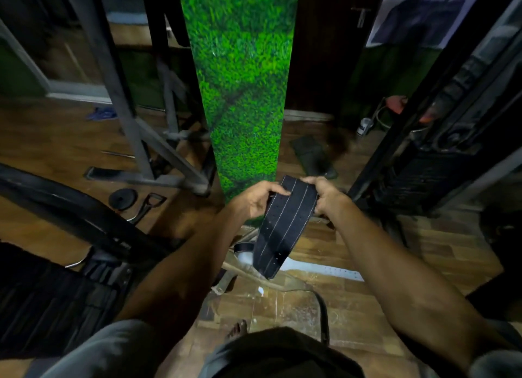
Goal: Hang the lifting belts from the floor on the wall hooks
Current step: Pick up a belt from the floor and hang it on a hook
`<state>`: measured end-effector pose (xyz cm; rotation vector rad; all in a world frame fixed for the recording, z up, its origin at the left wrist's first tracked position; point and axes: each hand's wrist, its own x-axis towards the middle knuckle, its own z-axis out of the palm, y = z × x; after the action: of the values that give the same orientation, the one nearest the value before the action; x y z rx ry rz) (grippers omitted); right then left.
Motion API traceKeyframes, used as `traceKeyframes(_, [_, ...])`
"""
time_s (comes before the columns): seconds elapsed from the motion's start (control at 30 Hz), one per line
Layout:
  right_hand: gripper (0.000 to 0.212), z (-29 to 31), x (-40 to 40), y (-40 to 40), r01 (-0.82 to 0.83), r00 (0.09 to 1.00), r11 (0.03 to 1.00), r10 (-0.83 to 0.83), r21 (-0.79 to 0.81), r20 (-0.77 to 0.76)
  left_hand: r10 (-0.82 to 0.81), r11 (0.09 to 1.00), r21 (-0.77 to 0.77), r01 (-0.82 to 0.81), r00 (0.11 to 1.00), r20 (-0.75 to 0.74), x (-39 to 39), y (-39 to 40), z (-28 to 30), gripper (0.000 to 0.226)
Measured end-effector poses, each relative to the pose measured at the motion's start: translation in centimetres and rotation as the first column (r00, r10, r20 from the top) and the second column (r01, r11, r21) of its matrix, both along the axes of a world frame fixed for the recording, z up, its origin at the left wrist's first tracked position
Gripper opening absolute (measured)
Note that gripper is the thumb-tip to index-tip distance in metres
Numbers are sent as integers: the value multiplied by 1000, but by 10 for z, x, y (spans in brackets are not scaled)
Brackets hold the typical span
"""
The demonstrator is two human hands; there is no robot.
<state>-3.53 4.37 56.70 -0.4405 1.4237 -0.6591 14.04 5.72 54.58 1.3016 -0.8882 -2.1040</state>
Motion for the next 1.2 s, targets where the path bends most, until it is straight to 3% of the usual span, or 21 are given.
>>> traceKeyframes(0.03, [24,4,1,2,-2,999,1000,3,-24,33,18,999,36,-18,1000,-1,5,-3,1,37])
traceKeyframes(0.1, [17,7,3,5,-40,993,993,51,-109,106,96,985,137,-100,995,32,14,-7,6,60])
traceKeyframes(0.2, [38,1,7,8,-154,978,956,183,-248,99,232,961,141,-238,971,60,17,-22,16,76])
traceKeyframes(0.33, [49,7,7,9,-169,973,936,208,-309,100,212,977,15,-213,977,31,1,-39,38,19])
traceKeyframes(0.4, [49,15,0,2,-93,980,960,136,-265,149,168,985,-24,-168,986,-7,-4,-39,41,11])
traceKeyframes(0.47, [51,24,-7,-8,-7,984,976,45,-216,170,70,994,-85,-73,997,-38,-7,-33,43,21])
traceKeyframes(0.63, [20,41,-12,-16,20,982,969,28,-248,185,-154,984,-98,150,988,-31,8,-23,36,44])
traceKeyframes(0.77, [41,40,-5,-13,-211,963,895,260,-393,75,95,993,-67,-102,991,-92,20,-43,49,94])
traceKeyframes(0.83, [46,39,-1,-9,-307,938,856,347,-416,23,210,975,-43,-217,970,-119,15,-53,65,81])
traceKeyframes(0.9, [42,41,-1,-11,-316,933,849,359,-424,24,187,978,-95,-186,982,-1,4,-55,77,39])
traceKeyframes(0.97, [45,49,-2,-16,-249,950,898,299,-363,88,127,978,-170,-117,991,49,-6,-51,77,16])
traceKeyframes(1.07, [62,54,-9,-30,-193,971,957,217,-216,97,74,956,-290,-48,994,80,-14,-33,66,19])
traceKeyframes(1.2, [32,50,-11,-32,-161,981,966,179,-202,73,50,963,-268,-30,996,70,-12,-14,62,31])
